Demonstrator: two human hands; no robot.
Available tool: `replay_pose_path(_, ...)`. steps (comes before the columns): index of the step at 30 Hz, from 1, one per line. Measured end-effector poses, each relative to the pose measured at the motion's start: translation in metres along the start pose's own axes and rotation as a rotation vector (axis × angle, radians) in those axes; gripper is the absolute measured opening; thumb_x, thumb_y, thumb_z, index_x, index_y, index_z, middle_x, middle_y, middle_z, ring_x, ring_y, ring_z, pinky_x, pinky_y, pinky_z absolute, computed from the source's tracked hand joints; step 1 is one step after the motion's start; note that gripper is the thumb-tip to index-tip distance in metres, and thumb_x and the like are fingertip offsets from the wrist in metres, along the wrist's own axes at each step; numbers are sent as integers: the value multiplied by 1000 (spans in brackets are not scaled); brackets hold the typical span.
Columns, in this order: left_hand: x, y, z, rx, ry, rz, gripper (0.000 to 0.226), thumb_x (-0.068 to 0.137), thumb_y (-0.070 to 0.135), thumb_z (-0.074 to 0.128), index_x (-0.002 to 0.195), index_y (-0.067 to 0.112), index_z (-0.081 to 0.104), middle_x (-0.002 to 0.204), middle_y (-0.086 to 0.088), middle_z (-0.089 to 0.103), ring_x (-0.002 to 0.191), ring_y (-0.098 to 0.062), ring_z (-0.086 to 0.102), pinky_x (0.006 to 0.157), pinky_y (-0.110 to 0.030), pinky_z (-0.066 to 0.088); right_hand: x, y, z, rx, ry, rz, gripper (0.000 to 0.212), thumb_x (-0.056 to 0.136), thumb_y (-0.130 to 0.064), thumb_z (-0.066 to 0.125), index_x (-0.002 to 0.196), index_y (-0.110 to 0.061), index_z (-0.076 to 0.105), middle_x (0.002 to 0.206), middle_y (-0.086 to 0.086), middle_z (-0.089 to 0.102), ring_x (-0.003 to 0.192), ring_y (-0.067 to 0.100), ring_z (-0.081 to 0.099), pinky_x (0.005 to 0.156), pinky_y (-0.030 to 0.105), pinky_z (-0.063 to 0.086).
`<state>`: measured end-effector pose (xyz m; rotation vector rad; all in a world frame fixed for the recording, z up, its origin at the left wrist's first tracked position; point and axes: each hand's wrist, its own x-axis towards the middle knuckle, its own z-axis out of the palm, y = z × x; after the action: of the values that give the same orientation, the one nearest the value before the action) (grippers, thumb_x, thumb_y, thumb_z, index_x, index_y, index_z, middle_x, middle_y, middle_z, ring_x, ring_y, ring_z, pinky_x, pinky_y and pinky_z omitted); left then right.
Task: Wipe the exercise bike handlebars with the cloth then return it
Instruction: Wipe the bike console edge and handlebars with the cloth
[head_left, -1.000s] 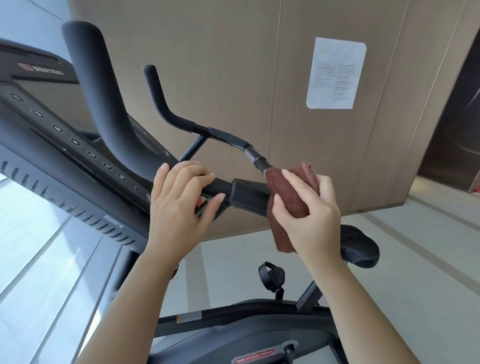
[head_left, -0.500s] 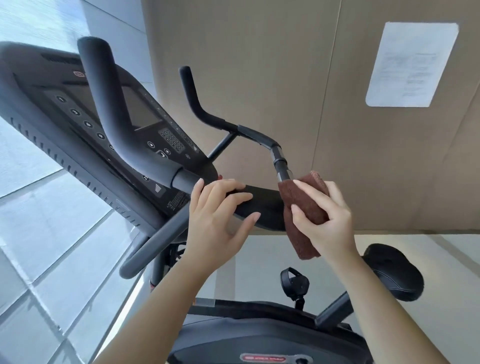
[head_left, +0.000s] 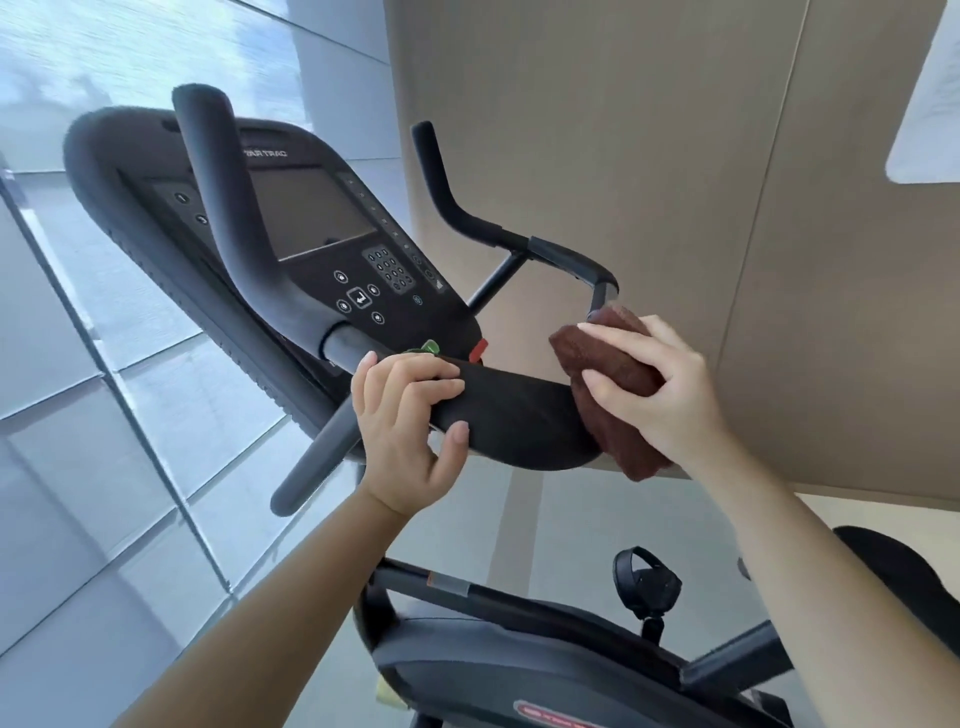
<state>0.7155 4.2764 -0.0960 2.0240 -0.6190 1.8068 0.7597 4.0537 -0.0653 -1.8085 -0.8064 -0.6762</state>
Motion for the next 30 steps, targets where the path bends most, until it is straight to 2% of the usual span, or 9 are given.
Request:
replay_pose_path(3, 0, 1, 2, 12, 30, -7, 35, 92, 41, 31, 87, 13, 50, 95, 1, 56, 89, -22, 53, 90, -47, 30, 27, -24, 10, -18, -98, -43, 38, 73, -26, 70, 110, -36, 65, 98, -14, 55, 96, -16, 48, 85, 0, 33)
replay_pose_path(6, 1, 2, 3, 8, 47, -6, 34, 92, 41, 30, 86, 13, 49, 94, 1, 56, 88, -21, 53, 92, -44, 29, 42, -39, 22, -59, -381, -24, 37, 76, -31, 70, 112, -40, 64, 106, -10, 55, 101, -4, 50, 92, 16, 38)
replay_pose_path(9, 2, 4, 5, 9, 80, -4, 34, 92, 41, 30, 85, 13, 49, 93, 0, 56, 87, -21, 53, 93, -42, 28, 43, -36, 18, -71, -608, -3, 42, 75, -37, 69, 113, -51, 57, 105, -16, 51, 101, -3, 49, 90, 18, 39)
replay_pose_path(13, 0, 4, 2, 33, 36, -19, 35, 93, 42, 30, 86, 13, 49, 95, -1, 57, 91, -22, 53, 92, -53, 29, 32, -22, 1, -41, -627, -49, 45, 72, -37, 68, 111, -55, 55, 103, -22, 49, 98, -6, 51, 79, 5, 40)
replay_pose_path(19, 2, 12, -11, 37, -106, -71, 31, 93, 37, 34, 90, 12, 51, 101, -2, 57, 99, -25, 54, 92, -63, 30, 16, -6, -16, 5, -552, -113, 44, 69, -30, 65, 109, -46, 62, 100, -14, 51, 93, 5, 55, 77, 8, 44)
replay_pose_path(22, 4, 20, -21, 41, -186, -124, 28, 93, 34, 37, 94, 11, 53, 107, -4, 61, 109, -31, 53, 94, -63, 31, 34, 0, -24, 91, -581, -60, 42, 70, -18, 72, 102, -46, 66, 92, -19, 56, 89, 0, 57, 73, 4, 40)
replay_pose_path(24, 4, 27, -27, 97, -221, -145, 27, 93, 32, 38, 98, 12, 56, 113, -10, 60, 116, -32, 50, 95, -57, 33, 52, -1, -18, 160, -503, -53, 42, 69, -23, 71, 101, -49, 65, 92, -24, 58, 90, -6, 56, 78, 3, 38)
replay_pose_path(26, 4, 37, -31, 204, -217, -161, 23, 91, 27, 42, 101, 12, 57, 118, -12, 55, 116, -29, 49, 95, -51, 35, 64, -9, 0, 199, -483, -91, 41, 69, -31, 68, 105, -51, 62, 104, -19, 59, 99, -5, 55, 89, 9, 38)
replay_pose_path(30, 1, 62, -33, 327, -182, -179, 20, 86, 18, 49, 103, 11, 56, 114, -7, 55, 105, -23, 52, 90, -39, 40, 64, -13, 29, 126, -768, -160, 46, 71, -50, 68, 114, -54, 53, 113, -14, 53, 109, 1, 50, 100, 29, 38)
